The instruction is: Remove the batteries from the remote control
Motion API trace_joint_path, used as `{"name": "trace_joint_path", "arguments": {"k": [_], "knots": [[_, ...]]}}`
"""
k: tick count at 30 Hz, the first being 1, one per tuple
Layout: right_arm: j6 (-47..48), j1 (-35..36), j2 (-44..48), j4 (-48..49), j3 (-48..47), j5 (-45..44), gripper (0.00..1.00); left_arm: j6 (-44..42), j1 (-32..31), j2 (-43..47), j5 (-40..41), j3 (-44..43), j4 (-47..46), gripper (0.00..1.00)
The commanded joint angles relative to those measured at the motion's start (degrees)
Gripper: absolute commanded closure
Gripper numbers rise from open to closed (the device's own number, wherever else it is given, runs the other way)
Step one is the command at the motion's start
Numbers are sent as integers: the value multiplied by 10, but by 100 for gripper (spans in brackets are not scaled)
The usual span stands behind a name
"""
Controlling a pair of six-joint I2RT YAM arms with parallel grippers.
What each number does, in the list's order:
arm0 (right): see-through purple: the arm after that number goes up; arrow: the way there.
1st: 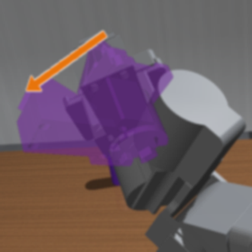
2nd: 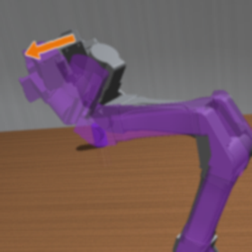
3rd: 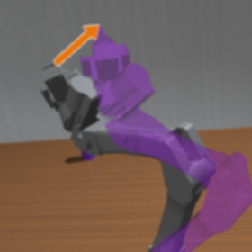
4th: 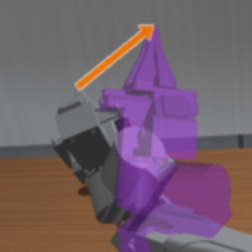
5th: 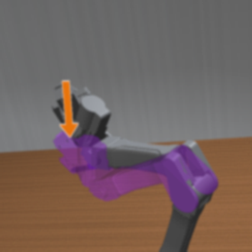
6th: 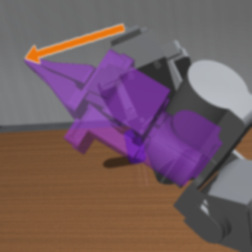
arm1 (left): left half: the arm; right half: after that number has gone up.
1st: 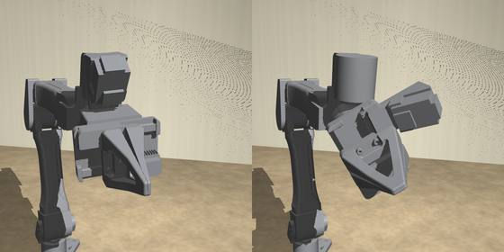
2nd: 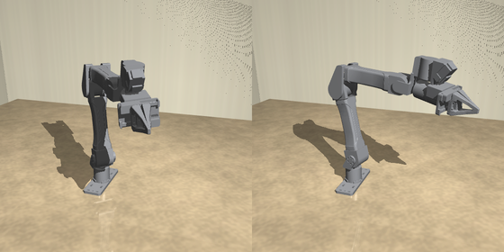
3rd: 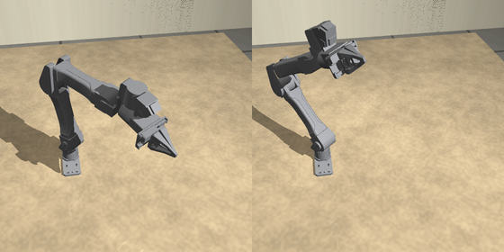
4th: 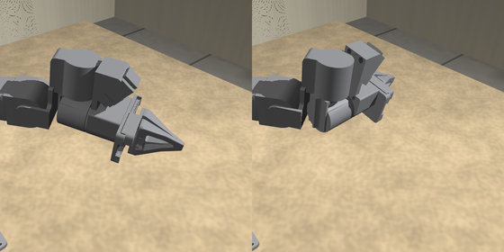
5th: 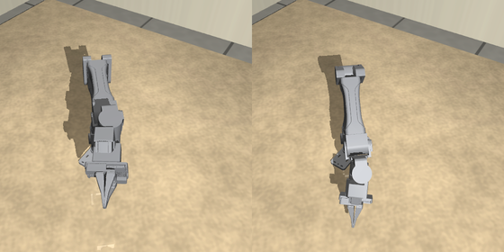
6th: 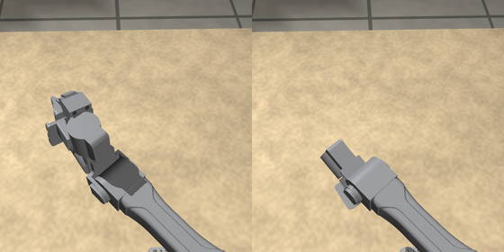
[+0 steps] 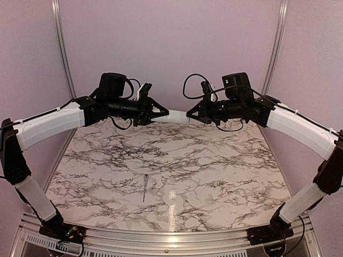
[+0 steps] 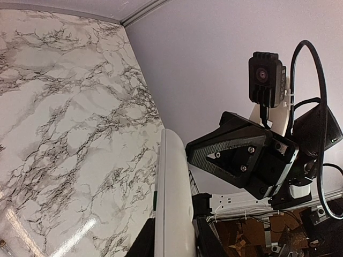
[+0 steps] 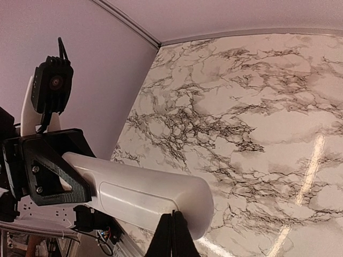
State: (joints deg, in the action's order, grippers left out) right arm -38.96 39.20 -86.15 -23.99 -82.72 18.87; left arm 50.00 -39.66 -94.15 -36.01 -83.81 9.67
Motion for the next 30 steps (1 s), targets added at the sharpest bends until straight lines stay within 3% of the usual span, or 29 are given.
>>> {"name": "trace_joint_path", "arguments": {"k": [1, 30], "knots": [[-5, 11, 23, 45, -14, 53, 100, -3, -4, 12, -11, 4, -37, 100], [-23, 10, 36, 82, 23, 71, 100, -6, -4, 21, -6, 11, -33, 100]]}}
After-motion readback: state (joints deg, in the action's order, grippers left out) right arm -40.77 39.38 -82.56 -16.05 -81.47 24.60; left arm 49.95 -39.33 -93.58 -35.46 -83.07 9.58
